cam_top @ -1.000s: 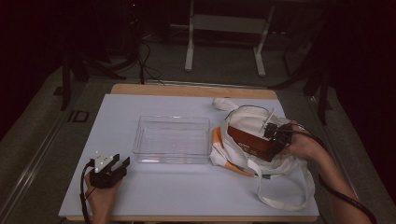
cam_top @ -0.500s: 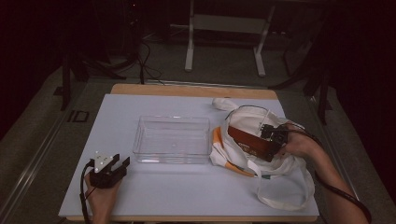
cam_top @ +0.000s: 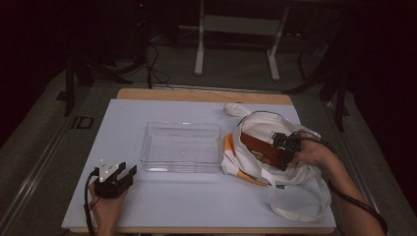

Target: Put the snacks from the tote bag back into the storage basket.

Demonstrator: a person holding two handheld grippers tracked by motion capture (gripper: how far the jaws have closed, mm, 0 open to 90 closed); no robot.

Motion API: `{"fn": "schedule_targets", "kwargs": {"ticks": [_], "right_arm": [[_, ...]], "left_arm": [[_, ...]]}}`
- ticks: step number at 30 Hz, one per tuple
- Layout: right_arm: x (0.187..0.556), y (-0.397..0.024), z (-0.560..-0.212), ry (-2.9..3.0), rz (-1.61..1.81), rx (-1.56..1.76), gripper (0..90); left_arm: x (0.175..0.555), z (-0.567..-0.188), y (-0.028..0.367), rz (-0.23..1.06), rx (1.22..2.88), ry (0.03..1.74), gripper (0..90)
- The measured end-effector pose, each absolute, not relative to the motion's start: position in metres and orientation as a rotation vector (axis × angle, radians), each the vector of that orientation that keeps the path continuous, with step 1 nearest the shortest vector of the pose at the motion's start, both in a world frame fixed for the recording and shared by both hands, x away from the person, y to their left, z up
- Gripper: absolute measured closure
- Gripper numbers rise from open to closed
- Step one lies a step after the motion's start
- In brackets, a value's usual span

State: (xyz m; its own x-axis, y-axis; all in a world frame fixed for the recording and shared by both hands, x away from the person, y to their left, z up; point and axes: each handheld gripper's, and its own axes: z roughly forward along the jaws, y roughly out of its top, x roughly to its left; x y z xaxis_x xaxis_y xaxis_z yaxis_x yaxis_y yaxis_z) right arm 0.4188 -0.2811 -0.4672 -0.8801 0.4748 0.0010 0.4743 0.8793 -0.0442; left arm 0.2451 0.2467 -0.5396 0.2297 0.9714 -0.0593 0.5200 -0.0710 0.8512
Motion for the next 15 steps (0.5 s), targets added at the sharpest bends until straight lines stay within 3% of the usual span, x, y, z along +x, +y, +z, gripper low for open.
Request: {"fn": "schedule_targets", "kwargs": {"ticks": [15], "right_arm": [[0.4185,-0.2836,-0.4662,-3.021,0.065,-0.720,42.8]], "left_arm": [[0.2451,-0.5396,0.2468,0.716,1.705,1.400,55.1]]}}
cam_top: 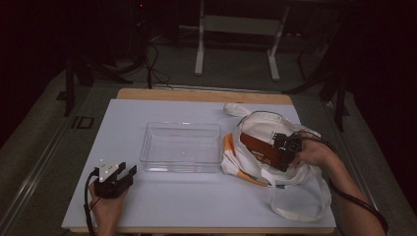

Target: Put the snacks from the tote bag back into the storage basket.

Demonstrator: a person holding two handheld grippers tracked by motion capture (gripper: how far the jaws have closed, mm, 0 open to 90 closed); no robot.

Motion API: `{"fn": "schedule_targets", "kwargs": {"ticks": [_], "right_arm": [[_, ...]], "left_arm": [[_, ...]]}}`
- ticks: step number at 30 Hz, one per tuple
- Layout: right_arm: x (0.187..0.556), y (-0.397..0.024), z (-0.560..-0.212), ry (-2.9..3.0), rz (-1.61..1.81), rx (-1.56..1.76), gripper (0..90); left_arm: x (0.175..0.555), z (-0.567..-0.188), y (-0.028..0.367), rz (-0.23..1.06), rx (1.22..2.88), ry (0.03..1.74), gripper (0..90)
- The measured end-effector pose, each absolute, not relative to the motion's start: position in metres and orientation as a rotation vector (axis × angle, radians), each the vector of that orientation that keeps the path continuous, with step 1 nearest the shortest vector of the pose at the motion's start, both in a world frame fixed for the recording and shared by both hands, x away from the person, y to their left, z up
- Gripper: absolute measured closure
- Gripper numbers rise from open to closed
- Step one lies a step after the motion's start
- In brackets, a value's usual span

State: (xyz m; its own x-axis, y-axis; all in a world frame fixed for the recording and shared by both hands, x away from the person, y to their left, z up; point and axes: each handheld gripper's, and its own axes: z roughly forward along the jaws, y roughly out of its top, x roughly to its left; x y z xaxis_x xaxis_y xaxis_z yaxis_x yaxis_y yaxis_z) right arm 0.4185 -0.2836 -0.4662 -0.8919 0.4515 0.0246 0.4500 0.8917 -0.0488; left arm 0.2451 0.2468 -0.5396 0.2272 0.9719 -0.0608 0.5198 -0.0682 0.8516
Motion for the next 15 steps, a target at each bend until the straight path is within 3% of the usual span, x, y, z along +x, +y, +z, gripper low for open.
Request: {"fn": "schedule_targets", "kwargs": {"ticks": [15], "right_arm": [[0.414,-0.296,-0.452,-3.033,-0.020,-0.709,43.1]], "left_arm": [[0.245,-0.540,0.247,0.719,1.703,1.402,55.2]]}}
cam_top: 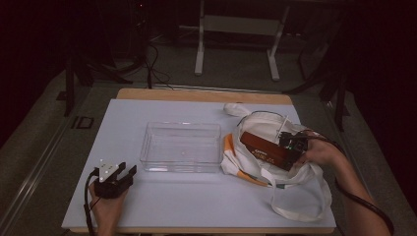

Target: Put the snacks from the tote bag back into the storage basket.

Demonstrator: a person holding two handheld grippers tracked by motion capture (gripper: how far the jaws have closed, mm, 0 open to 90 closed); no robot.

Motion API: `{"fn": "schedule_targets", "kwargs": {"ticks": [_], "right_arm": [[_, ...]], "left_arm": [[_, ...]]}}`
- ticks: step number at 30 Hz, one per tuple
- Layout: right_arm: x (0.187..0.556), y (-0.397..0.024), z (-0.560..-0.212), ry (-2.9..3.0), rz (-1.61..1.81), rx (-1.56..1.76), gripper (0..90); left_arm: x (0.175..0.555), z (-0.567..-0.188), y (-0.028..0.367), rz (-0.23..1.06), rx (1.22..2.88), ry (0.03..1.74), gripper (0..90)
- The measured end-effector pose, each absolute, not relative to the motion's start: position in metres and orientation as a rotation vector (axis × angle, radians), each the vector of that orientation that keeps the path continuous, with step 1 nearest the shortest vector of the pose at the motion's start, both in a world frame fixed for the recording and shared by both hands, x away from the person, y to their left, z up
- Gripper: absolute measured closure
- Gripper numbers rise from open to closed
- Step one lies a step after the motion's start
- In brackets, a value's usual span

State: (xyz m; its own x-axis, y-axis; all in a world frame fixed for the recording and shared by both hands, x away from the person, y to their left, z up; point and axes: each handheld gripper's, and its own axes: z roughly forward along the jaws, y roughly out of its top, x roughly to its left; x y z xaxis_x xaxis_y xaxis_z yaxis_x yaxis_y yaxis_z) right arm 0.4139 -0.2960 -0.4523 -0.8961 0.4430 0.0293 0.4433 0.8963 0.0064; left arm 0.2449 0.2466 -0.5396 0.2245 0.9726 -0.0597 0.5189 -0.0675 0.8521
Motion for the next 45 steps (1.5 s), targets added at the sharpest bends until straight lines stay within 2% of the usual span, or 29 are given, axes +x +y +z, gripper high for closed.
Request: {"fn": "schedule_targets", "kwargs": {"ticks": [28,45], "right_arm": [[0.405,-0.316,-0.408,-3.087,-0.302,-0.691,43.1],[0.402,-0.308,-0.388,-3.099,-0.416,-0.619,43.1]], "left_arm": [[0.245,-0.540,0.247,0.718,1.704,1.401,55.1],[0.244,-0.540,0.247,0.722,1.697,1.401,55.1]]}}
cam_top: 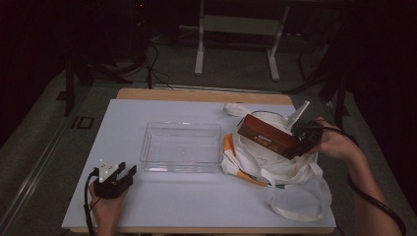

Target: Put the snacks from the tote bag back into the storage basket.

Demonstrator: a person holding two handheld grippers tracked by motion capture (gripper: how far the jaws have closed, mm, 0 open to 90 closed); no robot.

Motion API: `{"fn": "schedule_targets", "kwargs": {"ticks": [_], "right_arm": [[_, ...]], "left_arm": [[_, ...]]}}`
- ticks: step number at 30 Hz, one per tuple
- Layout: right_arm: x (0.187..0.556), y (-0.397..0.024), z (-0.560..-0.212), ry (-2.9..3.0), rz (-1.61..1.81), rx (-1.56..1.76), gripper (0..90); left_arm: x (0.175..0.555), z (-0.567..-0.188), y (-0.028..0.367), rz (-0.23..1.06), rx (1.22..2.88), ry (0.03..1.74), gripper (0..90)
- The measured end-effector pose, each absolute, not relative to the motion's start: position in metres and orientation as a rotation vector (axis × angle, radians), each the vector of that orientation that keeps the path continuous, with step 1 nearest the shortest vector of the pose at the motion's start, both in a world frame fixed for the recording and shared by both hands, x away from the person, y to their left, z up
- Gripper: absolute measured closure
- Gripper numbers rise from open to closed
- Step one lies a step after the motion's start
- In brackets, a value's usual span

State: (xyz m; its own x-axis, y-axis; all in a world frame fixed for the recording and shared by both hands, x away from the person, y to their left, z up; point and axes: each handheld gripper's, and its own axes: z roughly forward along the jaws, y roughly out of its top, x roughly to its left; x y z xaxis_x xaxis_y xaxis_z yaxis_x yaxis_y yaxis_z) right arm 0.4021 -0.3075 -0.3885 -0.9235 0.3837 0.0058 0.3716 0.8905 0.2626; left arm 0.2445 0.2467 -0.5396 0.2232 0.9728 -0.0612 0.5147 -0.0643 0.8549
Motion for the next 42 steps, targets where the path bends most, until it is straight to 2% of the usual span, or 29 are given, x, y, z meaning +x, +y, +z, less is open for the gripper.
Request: {"fn": "schedule_targets", "kwargs": {"ticks": [20,42], "right_arm": [[0.397,-0.278,-0.368,3.009,0.427,0.460,43.1],[0.397,-0.241,-0.360,3.007,0.463,0.345,43.2]], "left_arm": [[0.244,-0.540,0.247,0.721,1.696,1.401,55.2],[0.244,-0.540,0.247,0.719,1.692,1.401,55.1]]}}
